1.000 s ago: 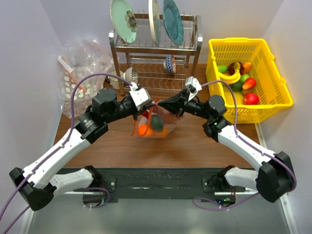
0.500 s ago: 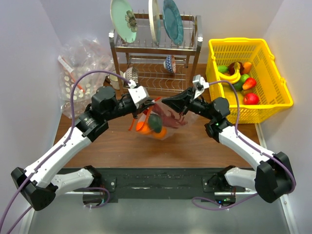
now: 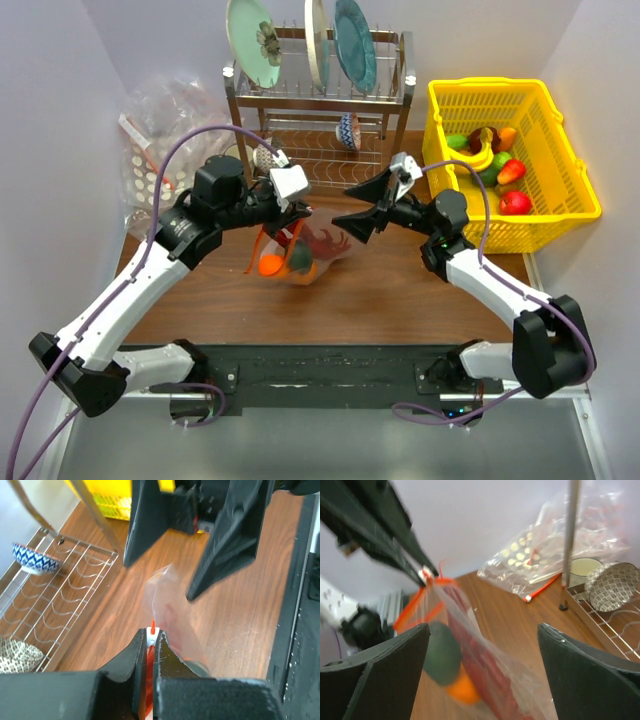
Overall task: Place the food in the zip-top bag and seal the zipper
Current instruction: Zip the zipper food storage bag at the center of the board.
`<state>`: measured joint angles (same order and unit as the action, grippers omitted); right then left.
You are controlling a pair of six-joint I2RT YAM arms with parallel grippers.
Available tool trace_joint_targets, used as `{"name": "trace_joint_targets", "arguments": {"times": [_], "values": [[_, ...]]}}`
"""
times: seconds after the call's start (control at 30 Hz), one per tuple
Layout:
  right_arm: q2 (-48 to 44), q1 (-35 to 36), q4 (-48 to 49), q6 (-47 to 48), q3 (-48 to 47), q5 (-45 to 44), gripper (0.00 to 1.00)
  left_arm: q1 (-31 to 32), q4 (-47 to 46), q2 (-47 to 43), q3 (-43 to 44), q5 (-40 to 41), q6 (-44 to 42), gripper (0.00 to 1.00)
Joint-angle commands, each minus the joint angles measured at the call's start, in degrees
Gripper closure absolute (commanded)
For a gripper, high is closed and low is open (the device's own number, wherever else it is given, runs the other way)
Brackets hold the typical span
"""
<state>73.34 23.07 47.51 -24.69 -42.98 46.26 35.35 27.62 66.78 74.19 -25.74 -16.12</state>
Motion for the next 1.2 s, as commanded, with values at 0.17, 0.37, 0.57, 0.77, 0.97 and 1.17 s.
{"name": "trace_joint_targets", "arguments": {"times": [0.17,0.37,0.57,0.77,0.97,1.17], "values": [[0.74,6.63,-20.59,24.14,-9.83,7.09,0.01,-0.02,7.09,2.82,9.65,-7.83,-5.41,1.00],[2.77,7.69,-22.98,27.94,-13.61,8.76,0.02,0.50,9.21,4.32,9.74,-9.59,-6.99,1.00],[5.05,7.69,-40.42,39.96,-21.68,12.71,0.25,0.95,8.25,3.62,8.16,-9.95,-7.26,1.00],[6.73,8.13,-45.31,44.11,-24.08,15.96,0.73,0.95,7.80,3.18,8.34,-9.95,-7.52,1.00],[6.03,8.22,-46.03,42.64,-23.30,15.62,1.00,0.86,6.93,3.09,7.02,-8.90,-7.44,1.00],[3.83,7.08,-25.21,25.15,-16.98,12.37,1.00,0.51,0.27,-0.07,-0.09,-1.97,-3.84,1.00]]}}
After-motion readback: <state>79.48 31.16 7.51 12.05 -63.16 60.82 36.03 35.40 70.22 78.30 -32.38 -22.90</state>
